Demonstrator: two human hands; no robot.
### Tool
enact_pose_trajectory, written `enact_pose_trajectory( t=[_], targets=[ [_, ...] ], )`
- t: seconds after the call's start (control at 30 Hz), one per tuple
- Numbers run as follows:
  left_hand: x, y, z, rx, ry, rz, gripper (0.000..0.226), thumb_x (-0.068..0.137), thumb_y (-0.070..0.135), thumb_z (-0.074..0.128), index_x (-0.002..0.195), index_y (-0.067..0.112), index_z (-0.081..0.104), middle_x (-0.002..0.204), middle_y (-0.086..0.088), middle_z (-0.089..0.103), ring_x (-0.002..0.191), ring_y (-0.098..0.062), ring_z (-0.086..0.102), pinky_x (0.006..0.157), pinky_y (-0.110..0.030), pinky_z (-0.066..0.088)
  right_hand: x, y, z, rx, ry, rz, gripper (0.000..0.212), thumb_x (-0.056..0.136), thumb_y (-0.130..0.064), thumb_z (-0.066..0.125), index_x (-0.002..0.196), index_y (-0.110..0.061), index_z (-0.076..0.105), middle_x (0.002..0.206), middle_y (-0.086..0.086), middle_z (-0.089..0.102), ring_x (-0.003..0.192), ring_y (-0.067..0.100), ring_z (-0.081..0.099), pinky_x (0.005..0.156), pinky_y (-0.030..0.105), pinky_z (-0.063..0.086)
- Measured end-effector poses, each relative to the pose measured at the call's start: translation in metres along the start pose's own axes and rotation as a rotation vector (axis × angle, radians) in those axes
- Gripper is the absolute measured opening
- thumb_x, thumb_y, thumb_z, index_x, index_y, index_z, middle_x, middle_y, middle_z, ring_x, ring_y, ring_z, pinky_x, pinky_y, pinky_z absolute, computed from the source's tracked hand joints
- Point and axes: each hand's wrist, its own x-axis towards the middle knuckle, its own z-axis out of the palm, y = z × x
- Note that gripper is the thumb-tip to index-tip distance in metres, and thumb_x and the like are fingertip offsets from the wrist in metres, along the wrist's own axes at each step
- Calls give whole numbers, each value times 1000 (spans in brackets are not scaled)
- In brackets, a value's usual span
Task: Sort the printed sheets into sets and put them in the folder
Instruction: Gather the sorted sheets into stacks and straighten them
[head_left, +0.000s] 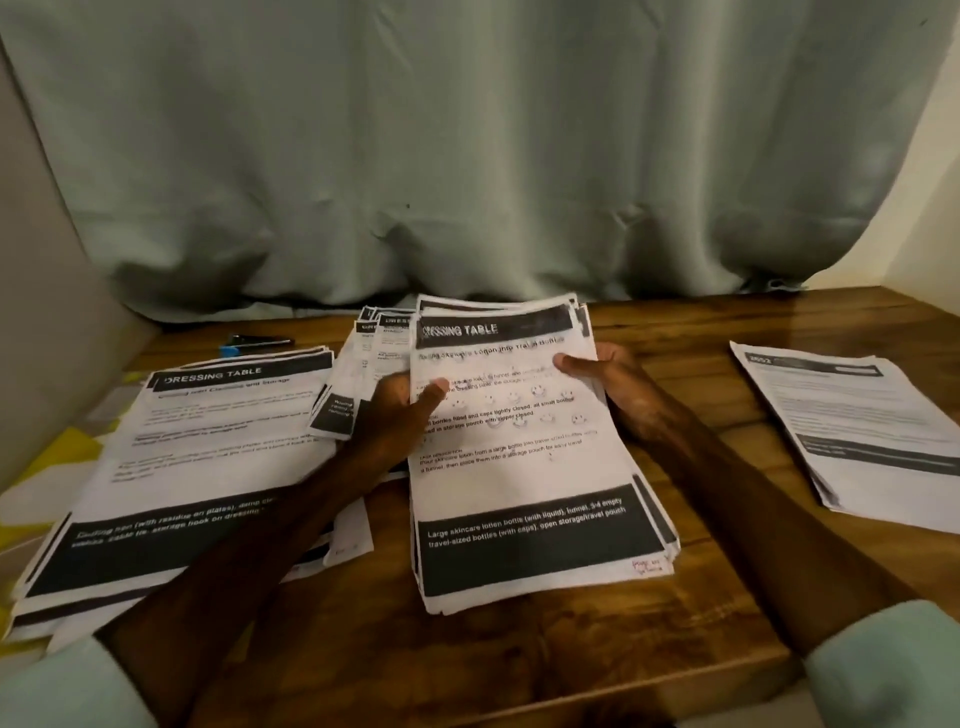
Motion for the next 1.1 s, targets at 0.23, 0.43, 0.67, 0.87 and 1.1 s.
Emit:
enact_pose_trajectory(
  t=[0.23, 0.43, 0.67, 0.87, 1.1],
  targets=[
    [-2, -1, -2, -4, 75, 65, 40, 106, 32, 51, 142, 16, 54, 140, -3, 62, 124, -21, 61, 105, -46, 50, -7, 0, -4, 3, 20, -45, 29, 97, -4, 60, 124, 5, 65, 116, 23, 72, 97, 37, 74, 82, 44, 63],
    [-5, 3, -3, -31, 195, 131, 35, 95, 31, 69, 127, 16, 67, 118, 11, 70, 99, -3, 72, 76, -19, 58, -6, -3, -5, -6, 64, -89, 24, 100, -8, 59, 121, -1, 66, 110, 11, 77, 96, 32, 75, 76, 40, 64],
    [-7, 2, -12, -121, 281, 177, 31, 89, 26, 78, 115, 9, 74, 106, -1, 78, 90, -14, 77, 75, -29, 63, -2, 0, -3, 61, 78, -156, 26, 100, -8, 59, 123, 3, 64, 114, 14, 75, 93, 31, 76, 69, 36, 63],
    [-2, -3, -16, -105, 243, 205, 26, 94, 22, 72, 118, 11, 73, 105, 1, 77, 91, -17, 77, 74, -32, 64, -1, -2, -1, 89, 86, -202, 37, 100, -13, 61, 128, 11, 60, 116, 19, 72, 99, 34, 74, 78, 40, 63],
    [2, -6, -27, 30, 236, 241, 15, 101, 28, 63, 105, 18, 74, 100, -12, 77, 92, -33, 75, 82, -55, 61, -5, -7, -10, 10, 132, -220, 26, 93, -16, 69, 111, 4, 67, 103, 7, 78, 90, 27, 77, 74, 38, 61]
  ],
)
